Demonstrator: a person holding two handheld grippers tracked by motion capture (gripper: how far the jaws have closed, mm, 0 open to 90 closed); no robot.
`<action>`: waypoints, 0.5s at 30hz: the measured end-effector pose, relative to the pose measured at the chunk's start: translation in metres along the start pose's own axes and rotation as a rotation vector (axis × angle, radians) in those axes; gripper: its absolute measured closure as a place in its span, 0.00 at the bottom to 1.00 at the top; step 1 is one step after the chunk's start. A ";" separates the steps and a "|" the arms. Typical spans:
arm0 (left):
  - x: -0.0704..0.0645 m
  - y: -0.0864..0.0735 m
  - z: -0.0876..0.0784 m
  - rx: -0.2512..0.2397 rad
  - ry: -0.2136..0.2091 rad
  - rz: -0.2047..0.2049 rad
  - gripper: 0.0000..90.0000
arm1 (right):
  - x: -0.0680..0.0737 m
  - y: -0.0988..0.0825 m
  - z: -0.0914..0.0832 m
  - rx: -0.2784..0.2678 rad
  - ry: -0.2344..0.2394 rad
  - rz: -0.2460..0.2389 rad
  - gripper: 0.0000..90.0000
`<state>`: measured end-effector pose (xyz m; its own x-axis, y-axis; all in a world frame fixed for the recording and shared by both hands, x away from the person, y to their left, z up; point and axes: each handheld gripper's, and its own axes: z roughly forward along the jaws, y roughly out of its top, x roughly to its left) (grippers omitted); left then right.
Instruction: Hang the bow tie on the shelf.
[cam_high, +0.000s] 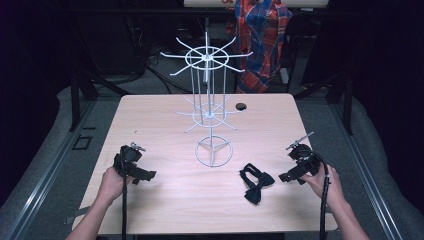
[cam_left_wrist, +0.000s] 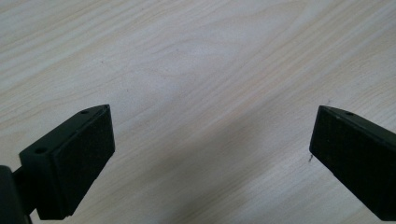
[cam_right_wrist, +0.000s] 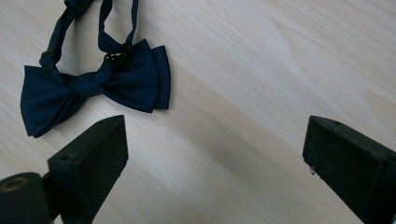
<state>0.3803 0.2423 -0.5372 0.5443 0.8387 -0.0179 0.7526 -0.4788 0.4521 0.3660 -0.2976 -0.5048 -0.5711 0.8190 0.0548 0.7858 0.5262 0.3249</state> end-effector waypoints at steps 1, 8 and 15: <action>0.000 0.000 0.000 0.000 0.000 0.002 0.00 | -0.001 0.000 0.000 0.009 0.002 -0.004 0.07; 0.000 0.000 0.001 -0.002 -0.002 0.002 0.00 | 0.002 0.001 0.001 0.008 0.012 0.004 0.05; 0.003 -0.003 0.001 0.002 -0.002 -0.006 0.00 | 0.008 0.007 0.003 0.025 0.010 -0.016 0.01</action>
<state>0.3802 0.2463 -0.5396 0.5405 0.8410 -0.0221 0.7565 -0.4744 0.4501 0.3679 -0.2871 -0.5049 -0.5856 0.8084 0.0593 0.7823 0.5445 0.3025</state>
